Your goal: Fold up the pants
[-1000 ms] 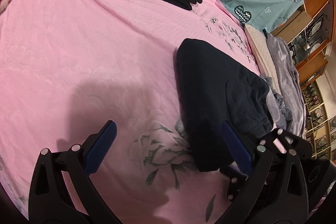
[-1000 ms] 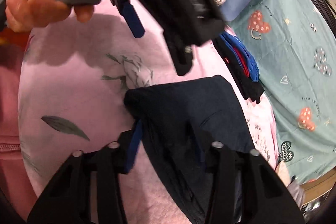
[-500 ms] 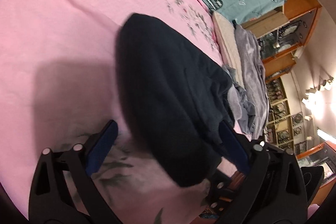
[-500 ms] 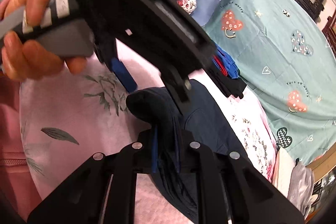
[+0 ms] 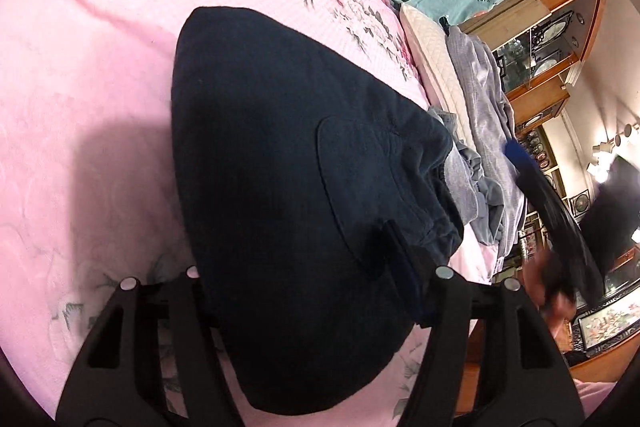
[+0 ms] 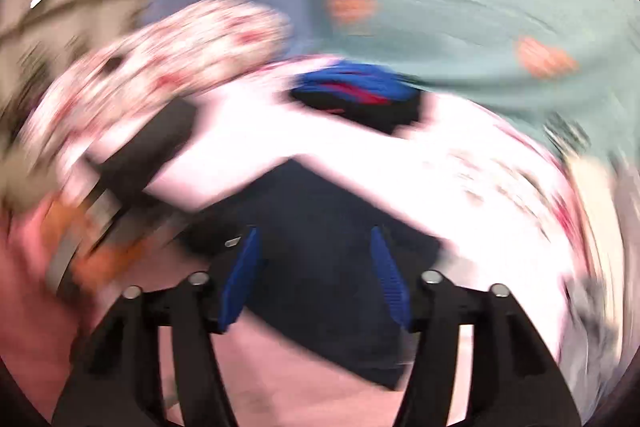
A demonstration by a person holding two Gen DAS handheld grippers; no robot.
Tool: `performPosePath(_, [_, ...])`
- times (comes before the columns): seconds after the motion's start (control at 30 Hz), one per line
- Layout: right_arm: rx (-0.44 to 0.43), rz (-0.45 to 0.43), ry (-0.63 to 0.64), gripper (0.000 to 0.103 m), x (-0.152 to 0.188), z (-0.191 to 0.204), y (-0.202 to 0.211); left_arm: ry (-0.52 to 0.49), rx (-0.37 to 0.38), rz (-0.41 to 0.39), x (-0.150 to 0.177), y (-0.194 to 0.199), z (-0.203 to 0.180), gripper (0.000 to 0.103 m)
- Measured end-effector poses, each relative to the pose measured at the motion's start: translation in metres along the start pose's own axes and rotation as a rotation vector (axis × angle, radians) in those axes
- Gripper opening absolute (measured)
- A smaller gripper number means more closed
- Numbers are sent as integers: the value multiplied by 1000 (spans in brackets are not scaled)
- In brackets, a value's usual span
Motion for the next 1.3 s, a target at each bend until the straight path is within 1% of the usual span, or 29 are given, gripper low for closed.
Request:
performPosePath(0.03, [39, 19, -99, 67, 2, -28, -9, 1, 1, -1, 0, 0, 0, 64])
performPosePath(0.07, [46, 49, -176, 67, 7, -45, -17, 2, 3, 0, -1, 0, 1, 64])
performPosePath(0.1, [31, 93, -267, 67, 14, -61, -28, 1, 3, 0, -1, 0, 1, 64])
performPosePath(0.17, [-53, 219, -448, 68, 38, -80, -53, 1, 3, -2, -1, 0, 1, 64])
performPosePath(0.2, [-95, 279, -509, 68, 48, -85, -65, 1, 4, -2, -1, 0, 2, 64])
performPosePath(0.23, [-147, 337, -578, 71, 60, -86, -77, 1, 6, -1, -1, 1, 3, 64])
performPosePath(0.3, [-216, 391, -642, 76, 70, -82, -92, 4, 8, 2, -1, 1, 4, 65])
performPosePath(0.33, [-240, 391, -653, 79, 69, -80, -95, 7, 13, 2, -1, 2, 4, 66])
performPosePath(0.4, [-281, 387, -637, 79, 66, -71, -95, 6, 16, 5, -1, 2, 4, 66])
performPosePath(0.43, [-318, 389, -641, 79, 66, -64, -95, 4, 17, 6, -1, 2, 4, 66])
performPosePath(0.47, [-376, 395, -659, 79, 65, -55, -96, 2, 20, 6, -1, 2, 4, 65])
performPosePath(0.5, [-398, 396, -663, 80, 62, -52, -97, -1, 27, 5, -1, 3, 4, 65])
performPosePath(0.53, [-389, 392, -645, 75, 64, -50, -94, -3, 33, 4, -1, 4, 4, 64])
performPosePath(0.57, [-373, 401, -617, 67, 65, -47, -92, -7, 45, -1, -1, 7, 4, 59])
performPosePath(0.6, [-357, 406, -612, 53, 68, -49, -90, -15, 58, -10, -3, 11, 4, 55])
performPosePath(0.63, [-365, 403, -625, 43, 67, -48, -87, -22, 63, -13, -4, 13, 3, 47])
performPosePath(0.67, [-375, 396, -630, 39, 64, -50, -88, -27, 73, -17, -6, 16, 4, 42])
performPosePath(0.7, [-384, 384, -629, 35, 61, -51, -84, -26, 88, -19, -10, 20, 4, 40])
performPosePath(0.77, [-422, 333, -620, 33, 43, -47, -78, -33, 95, -28, -19, 28, 5, 37])
performPosePath(0.8, [-454, 301, -613, 32, 30, -42, -74, -48, 87, -49, -29, 36, 6, 37])
performPosePath(0.87, [-507, 223, -573, 32, -4, -29, -70, -106, 44, -107, -52, 56, 8, 37])
performPosePath(0.93, [-536, 163, -516, 31, -38, -16, -76, -160, -11, -164, -77, 75, 14, 37])
performPosePath(0.97, [-553, 144, -504, 32, -52, -10, -82, -201, -59, -199, -95, 86, 20, 38])
performPosePath(1.07, [-603, 85, -465, 32, -93, 7, -111, -271, -150, -236, -131, 99, 46, 45])
performPosePath(1.13, [-620, 60, -458, 32, -110, 16, -142, -266, -191, -230, -145, 94, 74, 47])
performPosePath(1.2, [-619, 94, -479, 32, -109, 23, -184, -199, -223, -199, -149, 80, 115, 48])
performPosePath(1.23, [-598, 122, -477, 33, -103, 26, -205, -158, -238, -178, -148, 72, 133, 50])
performPosePath(1.27, [-557, 168, -473, 34, -91, 29, -229, -104, -236, -143, -143, 63, 152, 61])
performPosePath(1.3, [-490, 215, -457, 38, -78, 29, -248, -104, -217, -154, -143, 64, 154, 61])
Point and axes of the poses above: each gripper's, at about its wrist camera, not at the fingertips, and y roughly against the way its jaws point, z to its left, x to its underside, the point moved 10 cm from there along -y, roughly the way its jaws point, and after that the axes turned 1 degree about z, right-handed, at the moved point
